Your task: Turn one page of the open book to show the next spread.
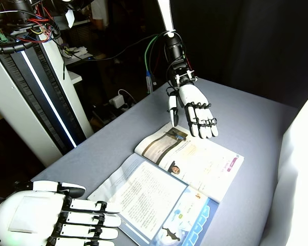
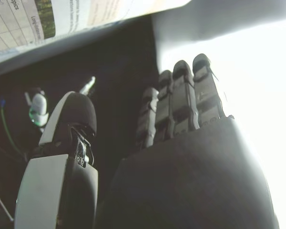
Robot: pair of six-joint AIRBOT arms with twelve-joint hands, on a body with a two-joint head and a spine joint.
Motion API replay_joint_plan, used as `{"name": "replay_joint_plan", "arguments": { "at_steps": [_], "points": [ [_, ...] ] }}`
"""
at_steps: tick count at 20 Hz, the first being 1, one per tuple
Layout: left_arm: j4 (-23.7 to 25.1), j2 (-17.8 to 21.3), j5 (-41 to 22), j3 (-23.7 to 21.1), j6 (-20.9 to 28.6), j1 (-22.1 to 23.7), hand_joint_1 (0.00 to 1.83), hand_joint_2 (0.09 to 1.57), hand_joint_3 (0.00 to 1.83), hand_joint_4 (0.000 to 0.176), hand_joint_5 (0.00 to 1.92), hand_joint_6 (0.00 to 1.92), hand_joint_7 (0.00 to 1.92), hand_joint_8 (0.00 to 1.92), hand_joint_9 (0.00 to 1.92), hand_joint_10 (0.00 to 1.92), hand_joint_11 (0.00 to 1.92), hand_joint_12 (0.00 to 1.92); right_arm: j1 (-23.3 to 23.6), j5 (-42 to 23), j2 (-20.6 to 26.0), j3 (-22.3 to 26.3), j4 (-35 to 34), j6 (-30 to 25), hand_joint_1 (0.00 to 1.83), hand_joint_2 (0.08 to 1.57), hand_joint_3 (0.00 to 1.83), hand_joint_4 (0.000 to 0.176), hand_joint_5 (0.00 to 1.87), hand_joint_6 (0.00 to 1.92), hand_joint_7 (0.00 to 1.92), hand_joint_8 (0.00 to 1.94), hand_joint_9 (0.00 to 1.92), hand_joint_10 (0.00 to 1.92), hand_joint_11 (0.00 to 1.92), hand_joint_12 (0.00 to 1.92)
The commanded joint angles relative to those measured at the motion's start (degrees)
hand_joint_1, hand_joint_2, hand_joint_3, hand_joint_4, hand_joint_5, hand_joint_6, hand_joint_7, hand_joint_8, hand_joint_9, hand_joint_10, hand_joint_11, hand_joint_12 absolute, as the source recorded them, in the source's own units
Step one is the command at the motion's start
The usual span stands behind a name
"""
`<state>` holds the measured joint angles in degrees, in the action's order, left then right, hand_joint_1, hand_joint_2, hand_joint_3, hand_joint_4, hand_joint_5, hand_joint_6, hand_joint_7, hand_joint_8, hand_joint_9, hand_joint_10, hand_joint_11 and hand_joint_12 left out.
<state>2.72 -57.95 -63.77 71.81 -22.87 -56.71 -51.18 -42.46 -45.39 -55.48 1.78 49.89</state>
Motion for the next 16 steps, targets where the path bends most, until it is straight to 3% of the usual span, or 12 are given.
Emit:
{"name": "replay_joint_plan", "arguments": {
  "at_steps": [1, 7, 11, 12, 14, 16],
  "points": [
    [-1.4, 0.2, -6.4, -0.1, 0.1, 0.3, 0.2, 1.24, 0.03, 0.052, 0.0, 0.0, 0.0, 0.0, 0.0, 0.0, 0.0, 0.0, 1.3, -5.3, -0.1, 0.1, -0.1, 0.1, 0.12, 1.23, 0.06, 0.0, 0.0, 0.0, 0.0, 0.0, 0.0, 0.0, 0.0, 0.0],
    [-1.4, 0.3, -6.2, -0.1, 0.1, -0.1, 0.17, 1.24, 0.01, 0.061, 0.0, 0.0, 0.0, 0.0, 0.0, 0.0, 0.0, 0.0, 2.6, -2.7, -0.7, -0.1, 2.1, 0.1, 0.15, 1.25, 0.03, 0.0, 0.0, 0.0, 0.0, 0.0, 0.0, 0.0, 0.0, 0.0],
    [-1.4, 0.7, -5.8, -0.2, 0.1, -0.4, 0.15, 1.25, 0.01, 0.056, 0.0, 0.0, 0.0, 0.0, 0.0, 0.0, 0.0, 0.0, 5.1, 2.3, -2.3, -1.1, 6.1, -0.4, 0.0, 1.25, 0.02, 0.0, 0.0, 0.0, 0.0, 0.0, 0.0, 0.0, 0.0, 0.0],
    [-1.4, 0.9, -5.7, -0.2, 0.1, -0.5, 0.2, 1.25, 0.01, 0.046, 0.0, 0.0, 0.0, 0.0, 0.0, 0.0, 0.0, 0.0, 5.7, 3.7, -2.9, -1.4, 7.5, -0.8, 0.0, 1.25, 0.02, 0.0, 0.0, 0.0, 0.0, 0.0, 0.0, 0.0, 0.0, 0.0],
    [-1.8, 1.2, -5.6, -0.3, 0.1, -1.0, 0.25, 1.26, 0.01, 0.039, 0.0, 0.0, 0.0, 0.0, 0.0, 0.0, 0.0, 0.0, 6.9, 6.8, -5.0, -2.9, 11.4, -3.9, 0.02, 1.23, 0.01, 0.0, 0.0, 0.0, 0.0, 0.0, 0.0, 0.0, 0.0, 0.0],
    [-2.7, 1.4, -6.2, -0.5, 0.1, -2.0, 0.19, 1.27, 0.01, 0.045, 0.0, 0.0, 0.0, 0.0, 0.0, 0.0, 0.0, 0.0, 7.5, 9.0, -7.0, -4.4, 14.6, -6.8, 0.05, 1.23, 0.0, 0.0, 0.0, 0.0, 0.0, 0.0, 0.0, 0.0, 0.0, 0.0]
  ]
}}
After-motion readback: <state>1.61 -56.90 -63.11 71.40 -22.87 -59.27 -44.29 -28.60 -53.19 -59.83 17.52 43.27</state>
